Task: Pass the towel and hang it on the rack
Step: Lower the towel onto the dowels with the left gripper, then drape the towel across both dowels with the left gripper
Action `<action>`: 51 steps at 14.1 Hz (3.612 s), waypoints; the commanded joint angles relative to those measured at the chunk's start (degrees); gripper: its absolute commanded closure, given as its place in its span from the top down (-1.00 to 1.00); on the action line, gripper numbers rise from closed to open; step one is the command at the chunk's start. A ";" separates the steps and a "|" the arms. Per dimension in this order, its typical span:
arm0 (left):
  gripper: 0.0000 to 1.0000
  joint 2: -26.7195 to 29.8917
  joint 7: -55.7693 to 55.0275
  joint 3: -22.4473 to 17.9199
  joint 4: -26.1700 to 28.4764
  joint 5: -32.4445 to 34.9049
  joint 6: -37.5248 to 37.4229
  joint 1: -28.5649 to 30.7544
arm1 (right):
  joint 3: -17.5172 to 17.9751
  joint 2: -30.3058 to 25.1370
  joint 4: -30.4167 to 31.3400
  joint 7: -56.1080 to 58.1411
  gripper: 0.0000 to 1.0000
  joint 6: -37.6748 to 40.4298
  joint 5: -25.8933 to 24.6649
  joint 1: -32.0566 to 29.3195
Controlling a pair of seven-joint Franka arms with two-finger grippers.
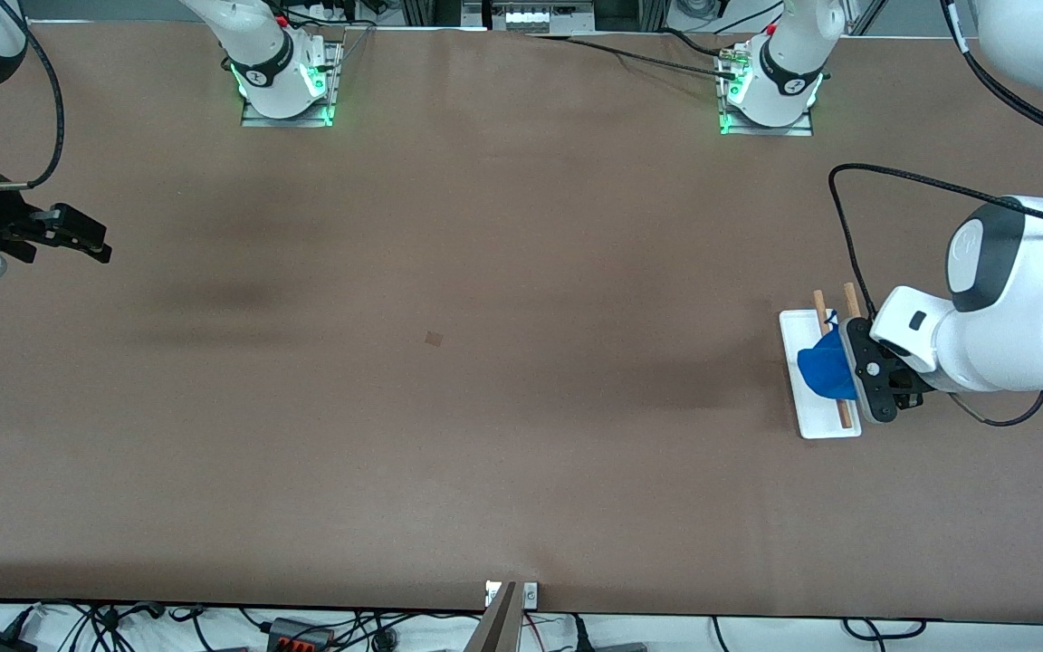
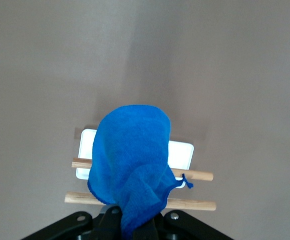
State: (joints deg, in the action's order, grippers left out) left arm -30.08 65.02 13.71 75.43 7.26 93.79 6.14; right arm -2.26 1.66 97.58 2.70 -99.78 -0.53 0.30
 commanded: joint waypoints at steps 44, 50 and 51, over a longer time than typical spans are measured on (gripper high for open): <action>-1.00 21.11 5.04 -18.01 38.90 -11.48 33.64 -6.40 | 1.74 -6.50 4.81 -1.30 1.00 4.42 -0.08 -2.14; -1.00 21.64 6.00 -18.89 41.28 -12.18 35.49 -6.32 | 1.74 -6.41 4.81 -1.21 1.00 2.75 -0.70 -2.06; -1.00 21.64 6.09 -18.89 42.42 -12.10 37.15 -6.23 | 1.74 -6.41 4.81 -1.21 1.00 2.75 -0.70 -2.06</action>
State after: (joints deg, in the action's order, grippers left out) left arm -10.28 69.34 -4.58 114.75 -3.61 128.40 -0.13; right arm -1.07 -5.05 103.40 2.32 -97.07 -0.53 -1.51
